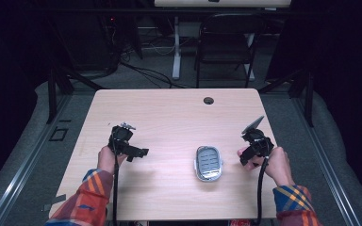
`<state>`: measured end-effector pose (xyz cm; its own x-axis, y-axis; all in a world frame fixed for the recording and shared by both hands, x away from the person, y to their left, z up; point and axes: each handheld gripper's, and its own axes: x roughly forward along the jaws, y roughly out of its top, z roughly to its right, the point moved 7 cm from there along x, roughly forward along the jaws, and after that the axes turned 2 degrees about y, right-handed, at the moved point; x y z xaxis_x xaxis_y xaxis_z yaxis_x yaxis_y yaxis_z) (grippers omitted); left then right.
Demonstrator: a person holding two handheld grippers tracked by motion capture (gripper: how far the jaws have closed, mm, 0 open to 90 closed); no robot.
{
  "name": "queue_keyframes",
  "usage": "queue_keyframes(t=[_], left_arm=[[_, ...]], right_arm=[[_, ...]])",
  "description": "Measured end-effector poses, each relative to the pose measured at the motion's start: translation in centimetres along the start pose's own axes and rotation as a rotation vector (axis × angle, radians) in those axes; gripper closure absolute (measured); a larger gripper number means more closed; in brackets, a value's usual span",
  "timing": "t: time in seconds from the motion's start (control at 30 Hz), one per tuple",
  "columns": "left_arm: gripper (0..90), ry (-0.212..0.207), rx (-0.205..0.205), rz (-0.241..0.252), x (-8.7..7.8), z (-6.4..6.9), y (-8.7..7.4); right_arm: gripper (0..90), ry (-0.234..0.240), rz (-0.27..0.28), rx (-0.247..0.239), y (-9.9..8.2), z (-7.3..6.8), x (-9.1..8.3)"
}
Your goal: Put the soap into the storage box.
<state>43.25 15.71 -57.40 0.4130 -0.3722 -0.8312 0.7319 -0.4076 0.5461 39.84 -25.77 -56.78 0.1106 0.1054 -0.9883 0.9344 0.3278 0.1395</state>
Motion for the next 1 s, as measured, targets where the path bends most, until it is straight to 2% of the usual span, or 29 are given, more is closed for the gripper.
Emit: queue_keyframes(t=[0.27, 0.3, 0.4, 0.43, 0.47, 0.5, 0.53, 0.57, 0.8, 0.93, 1.0], left_arm=[[0.0, -0.002, -0.001, 0.003, 0.1, 0.0, 0.0], [0.0, -0.003, -0.001, 0.002, 0.1, 0.0, 0.0], [0.0, -0.004, -0.001, 0.003, 0.1, 0.0, 0.0], [0.0, -0.004, -0.002, 0.002, 0.1, 0.0, 0.0], [0.0, -0.004, -0.002, 0.002, 0.1, 0.0, 0.0], [0.0, -0.004, -0.002, 0.002, 0.1, 0.0, 0.0], [0.0, -0.004, -0.002, 0.002, 0.1, 0.0, 0.0], [0.0, -0.004, 0.000, 0.003, 0.1, 0.0, 0.0], [0.0, -0.003, 0.000, 0.003, 0.0, 0.0, 0.0], [0.0, -0.003, 0.000, 0.003, 0.0, 0.0, 0.0], [0.0, -0.003, 0.004, 0.002, 0.1, 0.1, 0.0]], right_arm=[[37.1, -0.004, -0.007, -0.028, 0.4, -0.3, -0.8], [37.1, -0.007, 0.008, -0.023, 0.4, -0.4, -0.8], [37.1, -0.005, 0.008, -0.028, 0.5, -0.6, -0.9], [37.1, -0.003, -0.009, -0.047, 0.5, -0.7, -1.1], [37.1, -0.003, 0.003, -0.040, 0.6, -0.9, -1.0], [37.1, -0.007, -0.022, -0.058, 0.6, -0.8, -1.2], [37.1, -0.007, -0.022, -0.058, 0.6, -0.8, -1.2], [37.1, -0.001, 0.001, -0.047, 0.7, -1.1, -1.2], [37.1, -0.003, 0.007, -0.056, 0.9, -1.4, -1.6], [37.1, 0.006, 0.006, -0.068, 1.0, -1.7, -1.8], [37.1, 0.002, -0.010, -0.090, 1.1, -1.9, -2.0]])
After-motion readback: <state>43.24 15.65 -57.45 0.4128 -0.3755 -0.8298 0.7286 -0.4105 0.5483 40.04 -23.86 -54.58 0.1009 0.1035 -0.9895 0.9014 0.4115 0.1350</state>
